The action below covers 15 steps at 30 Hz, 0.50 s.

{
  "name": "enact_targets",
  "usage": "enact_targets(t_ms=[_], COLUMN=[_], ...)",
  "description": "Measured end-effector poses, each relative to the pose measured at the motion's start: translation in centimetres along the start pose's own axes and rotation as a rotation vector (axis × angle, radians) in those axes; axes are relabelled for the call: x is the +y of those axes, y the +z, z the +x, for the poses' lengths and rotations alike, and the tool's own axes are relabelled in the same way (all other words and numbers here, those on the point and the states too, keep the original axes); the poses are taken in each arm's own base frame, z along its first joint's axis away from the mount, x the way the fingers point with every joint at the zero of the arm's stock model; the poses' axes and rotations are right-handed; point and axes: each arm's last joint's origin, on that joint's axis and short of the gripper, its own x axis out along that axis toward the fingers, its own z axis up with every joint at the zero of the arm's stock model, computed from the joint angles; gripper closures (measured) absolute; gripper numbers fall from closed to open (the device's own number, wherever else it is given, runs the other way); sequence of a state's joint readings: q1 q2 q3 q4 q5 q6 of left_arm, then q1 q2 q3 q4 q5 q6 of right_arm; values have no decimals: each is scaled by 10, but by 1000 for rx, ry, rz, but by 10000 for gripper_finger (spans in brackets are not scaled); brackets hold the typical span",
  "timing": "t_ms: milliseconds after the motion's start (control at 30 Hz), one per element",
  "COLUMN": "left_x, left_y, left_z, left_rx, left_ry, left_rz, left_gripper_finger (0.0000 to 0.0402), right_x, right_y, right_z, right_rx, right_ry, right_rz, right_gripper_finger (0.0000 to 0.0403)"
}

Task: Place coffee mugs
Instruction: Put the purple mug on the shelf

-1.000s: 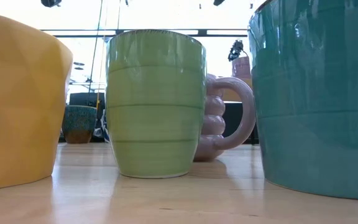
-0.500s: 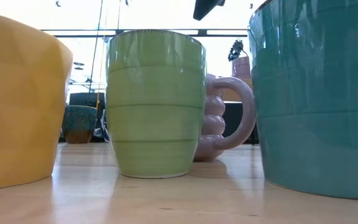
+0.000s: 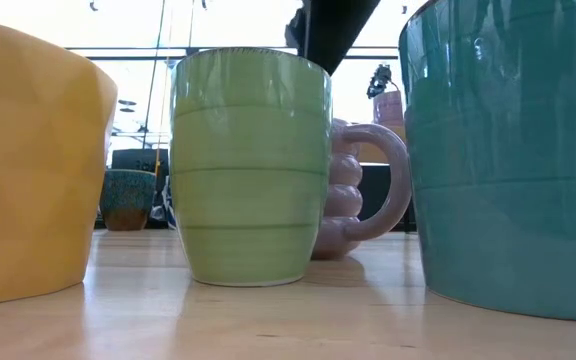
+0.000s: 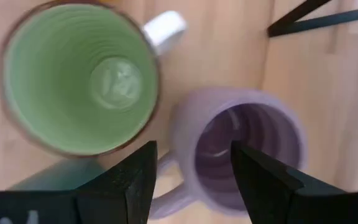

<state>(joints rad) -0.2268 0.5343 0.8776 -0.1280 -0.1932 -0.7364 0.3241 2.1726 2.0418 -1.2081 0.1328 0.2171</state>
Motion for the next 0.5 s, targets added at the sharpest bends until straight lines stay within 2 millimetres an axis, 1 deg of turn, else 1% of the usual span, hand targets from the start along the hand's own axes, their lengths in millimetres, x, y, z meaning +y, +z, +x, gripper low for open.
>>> enact_targets(t_ms=[67, 300, 500], left_x=[0, 0, 0], left_y=[0, 0, 0], left_z=[0, 0, 0], left_rx=[0, 1, 1], left_ry=[0, 1, 1], left_rz=[0, 0, 0], left_gripper_finger=[260, 260, 260], right_x=[-1, -1, -3], right_y=[0, -6, -10], right_z=[3, 27, 41], right_rx=[-1, 21, 29], right_ry=[-2, 12, 12], right_rz=[-1, 7, 56], right_gripper_finger=[192, 193, 195])
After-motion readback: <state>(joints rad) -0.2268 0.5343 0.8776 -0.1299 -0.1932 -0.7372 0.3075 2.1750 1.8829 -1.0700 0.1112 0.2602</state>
